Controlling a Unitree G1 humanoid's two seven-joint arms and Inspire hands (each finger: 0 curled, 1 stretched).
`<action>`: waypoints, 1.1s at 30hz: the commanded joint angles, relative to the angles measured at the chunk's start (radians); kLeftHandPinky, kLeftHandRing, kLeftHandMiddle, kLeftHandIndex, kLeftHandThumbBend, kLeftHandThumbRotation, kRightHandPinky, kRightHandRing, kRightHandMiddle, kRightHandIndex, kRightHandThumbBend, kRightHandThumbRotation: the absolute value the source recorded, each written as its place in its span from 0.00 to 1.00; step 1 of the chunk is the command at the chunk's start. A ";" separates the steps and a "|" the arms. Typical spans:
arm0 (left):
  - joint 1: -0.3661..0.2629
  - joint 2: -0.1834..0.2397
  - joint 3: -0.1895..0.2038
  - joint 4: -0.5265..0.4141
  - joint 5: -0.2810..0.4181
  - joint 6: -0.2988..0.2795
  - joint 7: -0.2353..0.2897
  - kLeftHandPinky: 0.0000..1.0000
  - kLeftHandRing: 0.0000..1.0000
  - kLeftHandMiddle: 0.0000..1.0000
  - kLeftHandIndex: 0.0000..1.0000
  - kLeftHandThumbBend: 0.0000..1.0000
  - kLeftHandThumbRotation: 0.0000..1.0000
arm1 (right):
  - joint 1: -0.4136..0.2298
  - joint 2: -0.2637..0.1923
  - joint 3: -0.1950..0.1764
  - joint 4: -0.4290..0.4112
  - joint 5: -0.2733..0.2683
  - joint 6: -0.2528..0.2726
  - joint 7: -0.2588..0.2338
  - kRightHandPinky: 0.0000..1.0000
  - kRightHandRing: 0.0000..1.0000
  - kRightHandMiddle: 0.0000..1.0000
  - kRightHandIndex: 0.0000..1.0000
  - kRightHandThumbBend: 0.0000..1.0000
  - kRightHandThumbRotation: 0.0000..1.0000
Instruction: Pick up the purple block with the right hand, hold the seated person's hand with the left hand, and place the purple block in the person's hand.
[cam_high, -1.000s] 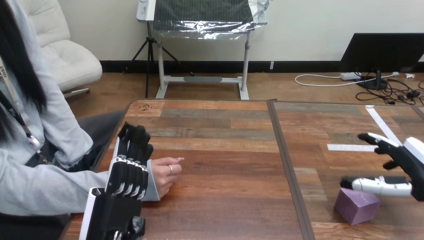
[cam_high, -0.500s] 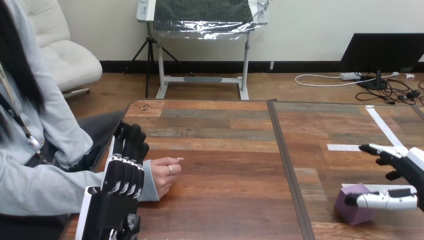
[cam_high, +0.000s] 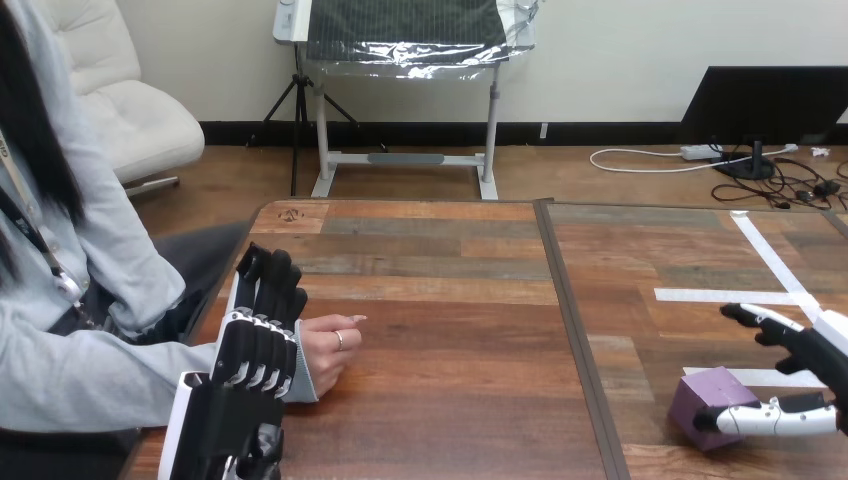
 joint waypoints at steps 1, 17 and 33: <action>-0.062 -0.013 0.008 -0.012 0.006 -0.003 -0.005 1.00 1.00 1.00 1.00 1.00 0.72 | -0.039 -0.010 0.013 0.019 -0.027 -0.025 -0.031 0.82 0.92 0.94 0.95 1.00 0.48; -0.050 -0.018 0.008 -0.017 0.012 -0.025 -0.006 1.00 1.00 1.00 1.00 1.00 0.76 | -0.112 0.057 0.100 0.225 -0.110 -0.051 -0.141 0.88 0.95 0.93 0.94 1.00 0.48; -0.027 -0.024 0.005 -0.040 -0.023 -0.014 -0.031 1.00 1.00 1.00 1.00 1.00 0.73 | -0.258 0.130 0.169 0.536 -0.154 -0.078 -0.300 0.87 0.95 0.94 0.95 1.00 0.53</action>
